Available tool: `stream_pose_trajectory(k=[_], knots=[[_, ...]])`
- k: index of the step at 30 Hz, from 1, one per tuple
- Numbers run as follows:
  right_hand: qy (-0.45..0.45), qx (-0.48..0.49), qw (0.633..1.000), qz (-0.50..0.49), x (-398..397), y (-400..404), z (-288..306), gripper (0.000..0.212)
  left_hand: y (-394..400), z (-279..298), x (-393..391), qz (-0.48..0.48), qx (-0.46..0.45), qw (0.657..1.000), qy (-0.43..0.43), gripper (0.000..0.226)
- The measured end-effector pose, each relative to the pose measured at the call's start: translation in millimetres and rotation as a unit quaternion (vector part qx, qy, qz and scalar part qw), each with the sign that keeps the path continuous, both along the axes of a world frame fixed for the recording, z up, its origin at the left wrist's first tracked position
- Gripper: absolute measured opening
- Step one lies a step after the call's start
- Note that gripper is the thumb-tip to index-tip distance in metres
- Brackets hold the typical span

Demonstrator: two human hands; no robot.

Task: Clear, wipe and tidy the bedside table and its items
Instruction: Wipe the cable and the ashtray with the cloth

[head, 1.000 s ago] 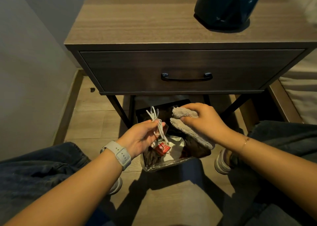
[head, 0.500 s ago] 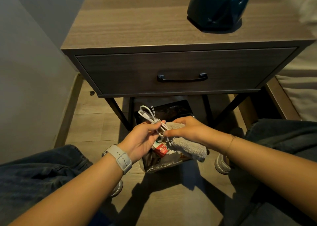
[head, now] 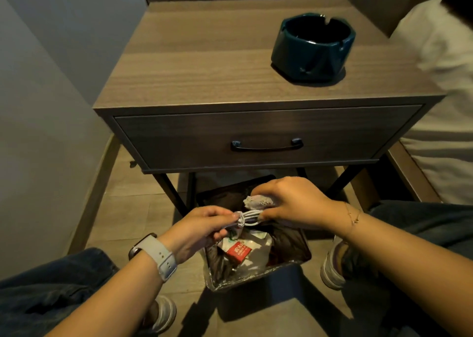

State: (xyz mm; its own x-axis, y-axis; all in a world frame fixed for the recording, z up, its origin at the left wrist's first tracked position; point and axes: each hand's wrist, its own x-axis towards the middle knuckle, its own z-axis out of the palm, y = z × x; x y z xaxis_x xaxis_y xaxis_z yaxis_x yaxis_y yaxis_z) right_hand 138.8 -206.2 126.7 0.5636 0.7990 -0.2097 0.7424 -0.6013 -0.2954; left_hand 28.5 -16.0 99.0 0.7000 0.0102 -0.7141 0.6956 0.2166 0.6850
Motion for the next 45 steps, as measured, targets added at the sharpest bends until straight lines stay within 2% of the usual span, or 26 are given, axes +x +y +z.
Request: stream_pose_trajectory(k=[2, 4, 7, 10, 12, 13, 15, 16, 18, 21, 22, 24, 26, 27, 28, 31, 32, 33, 35, 36, 37, 39, 41, 42, 43, 45], knots=[[0.062, 0.015, 0.996, -0.060, 1.8, 1.6, 4.3, 0.056, 1.9, -0.2, -2.5, 0.011, -0.022, 1.000, 0.002, 0.024], [0.073, 0.042, 0.990, -0.116, 1.5, 0.9, 5.9, 0.056, 0.2, -1.4, -2.7, 0.044, -0.020, 0.999, -0.007, 0.012], [0.004, 0.139, 0.978, -0.155, -11.1, 1.6, 12.4, 0.045, -3.4, -8.9, -2.1, 0.065, 0.060, 0.996, -0.030, 0.010], [-0.098, 0.242, 0.962, -0.075, -38.1, 10.4, 13.4, 0.043, -9.0, -10.7, -2.3, 0.087, 0.055, 0.993, -0.057, 0.013], [-0.120, 0.153, 0.981, -0.010, -43.6, 10.0, -7.6, 0.043, -12.4, -10.1, -2.5, 0.114, 0.021, 0.991, -0.061, 0.011], [-0.102, 0.062, 0.993, -0.010, -38.7, 5.8, -22.6, 0.043, -11.8, -11.2, -3.9, 0.123, 0.027, 0.990, -0.057, 0.008], [-0.067, -0.114, 0.990, -0.055, -26.4, -5.5, -39.8, 0.040, -5.6, -15.0, -6.6, 0.138, 0.048, 0.988, -0.050, 0.005], [-0.068, -0.145, 0.984, -0.073, -22.2, -9.1, -42.3, 0.038, -1.1, -17.5, -7.5, 0.141, 0.061, 0.987, -0.046, 0.007], [-0.081, -0.049, 0.990, -0.103, -18.7, -6.6, -37.4, 0.038, 5.0, -21.5, -8.3, 0.133, 0.122, 0.982, -0.047, 0.007], [-0.087, 0.193, 0.975, -0.064, -34.4, 11.7, -16.0, 0.042, -1.7, -20.5, -6.4, 0.110, 0.186, 0.972, -0.087, 0.003], [-0.089, 0.199, 0.975, -0.035, -39.8, 15.6, -15.4, 0.043, -6.4, -18.7, -5.6, 0.098, 0.202, 0.969, -0.101, 0.003], [-0.078, 0.080, 0.994, -0.009, -39.6, 12.6, -34.6, 0.041, -13.3, -15.6, -5.8, 0.087, 0.225, 0.963, -0.121, 0.004], [-0.050, -0.090, 0.993, -0.064, -28.8, 1.6, -49.7, 0.034, -11.9, -12.6, -6.2, 0.102, 0.228, 0.959, -0.132, 0.004], [-0.047, -0.097, 0.990, -0.094, -23.7, -2.0, -49.9, 0.031, -8.8, -11.7, -6.0, 0.108, 0.228, 0.958, -0.137, 0.005], [-0.048, -0.058, 0.990, -0.122, -19.3, -1.2, -47.0, 0.031, -5.2, -12.2, -5.3, 0.105, 0.241, 0.954, -0.146, 0.006], [-0.044, 0.218, 0.967, -0.125, -23.5, 16.0, -22.5, 0.034, -0.5, -14.2, -4.0, 0.041, 0.325, 0.924, -0.197, 0.015], [-0.018, 0.245, 0.963, -0.111, -28.4, 18.6, -17.7, 0.033, -3.1, -14.2, -4.6, 0.013, 0.347, 0.913, -0.215, 0.016], [0.003, 0.214, 0.971, -0.103, -30.3, 17.2, -22.3, 0.032, -6.7, -14.2, -6.0, -0.014, 0.365, 0.903, -0.226, 0.016], [0.041, -0.006, 0.990, -0.137, -29.6, 7.9, -44.1, 0.027, -10.7, -15.5, -11.1, -0.027, 0.386, 0.892, -0.233, 0.016], [0.059, -0.067, 0.982, -0.168, -28.5, 2.6, -50.6, 0.026, -9.3, -15.6, -12.5, -0.019, 0.388, 0.892, -0.228, 0.018], [0.066, -0.057, 0.977, -0.193, -26.3, 0.2, -50.3, 0.026, -5.6, -16.0, -12.1, -0.012, 0.389, 0.894, -0.225, 0.019], [0.067, 0.096, 0.969, -0.217, -20.6, 8.7, -37.7, 0.030, 3.2, -18.7, -9.8, -0.009, 0.386, 0.895, -0.222, 0.022], [0.118, 0.276, 0.928, -0.219, -22.2, 23.2, -19.1, 0.032, 3.6, -18.8, -10.1, -0.019, 0.387, 0.895, -0.222, 0.025], [0.160, 0.315, 0.909, -0.220, -24.7, 26.0, -15.6, 0.032, 0.1, -18.3, -10.5, -0.026, 0.386, 0.894, -0.228, 0.027], [0.195, 0.295, 0.907, -0.227, -26.7, 25.0, -18.3, 0.032, -3.9, -17.9, -11.0, -0.030, 0.383, 0.893, -0.234, 0.029], [0.209, 0.137, 0.937, -0.243, -26.5, 15.4, -42.8, 0.029, -11.2, -14.7, -13.2, -0.023, 0.374, 0.892, -0.253, 0.027]])
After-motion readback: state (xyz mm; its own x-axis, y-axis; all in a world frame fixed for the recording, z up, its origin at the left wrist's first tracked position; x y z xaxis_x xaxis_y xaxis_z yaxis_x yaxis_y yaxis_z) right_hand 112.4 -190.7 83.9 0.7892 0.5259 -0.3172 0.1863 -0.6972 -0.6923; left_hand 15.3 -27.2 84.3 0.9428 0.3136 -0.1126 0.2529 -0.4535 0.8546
